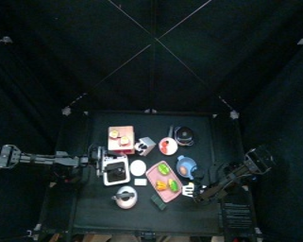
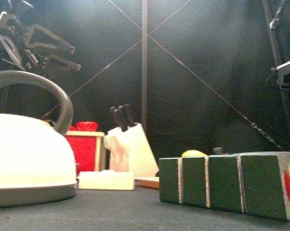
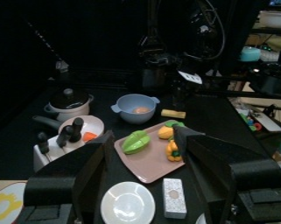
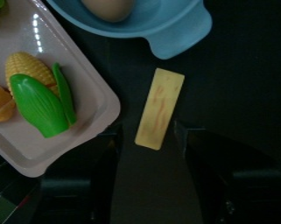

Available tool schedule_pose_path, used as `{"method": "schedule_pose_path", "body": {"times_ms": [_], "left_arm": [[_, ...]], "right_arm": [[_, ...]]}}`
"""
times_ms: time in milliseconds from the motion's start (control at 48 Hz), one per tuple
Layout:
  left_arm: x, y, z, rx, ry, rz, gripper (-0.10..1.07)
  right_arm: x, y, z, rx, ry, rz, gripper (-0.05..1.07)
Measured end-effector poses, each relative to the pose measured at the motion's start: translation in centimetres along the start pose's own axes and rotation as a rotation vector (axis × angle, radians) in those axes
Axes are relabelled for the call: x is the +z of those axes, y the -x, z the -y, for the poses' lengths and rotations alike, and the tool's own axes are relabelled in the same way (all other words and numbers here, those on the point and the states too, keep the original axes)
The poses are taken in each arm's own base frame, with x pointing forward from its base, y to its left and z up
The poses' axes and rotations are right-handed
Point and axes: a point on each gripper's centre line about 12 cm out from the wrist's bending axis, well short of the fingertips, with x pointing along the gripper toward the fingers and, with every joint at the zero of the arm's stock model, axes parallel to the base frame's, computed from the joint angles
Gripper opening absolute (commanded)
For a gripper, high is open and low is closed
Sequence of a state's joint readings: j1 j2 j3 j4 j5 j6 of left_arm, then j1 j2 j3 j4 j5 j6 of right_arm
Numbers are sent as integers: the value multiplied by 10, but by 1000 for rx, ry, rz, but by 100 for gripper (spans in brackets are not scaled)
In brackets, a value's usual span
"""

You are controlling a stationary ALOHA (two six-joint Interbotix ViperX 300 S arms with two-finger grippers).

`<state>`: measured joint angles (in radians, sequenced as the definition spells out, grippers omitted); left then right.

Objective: Drop egg block to right of plate

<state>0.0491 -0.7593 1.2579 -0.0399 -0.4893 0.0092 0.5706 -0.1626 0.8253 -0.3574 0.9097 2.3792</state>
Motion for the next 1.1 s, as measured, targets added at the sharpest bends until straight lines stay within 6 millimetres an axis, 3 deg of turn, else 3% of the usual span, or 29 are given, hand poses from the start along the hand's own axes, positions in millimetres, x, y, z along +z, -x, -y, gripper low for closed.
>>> {"method": "schedule_pose_path", "body": {"times_ms": [1104], "left_arm": [[-1, 0, 0, 2, 1, -5, 91]], "right_arm": [[0, -3, -13, 115, 78, -16, 90]]}}
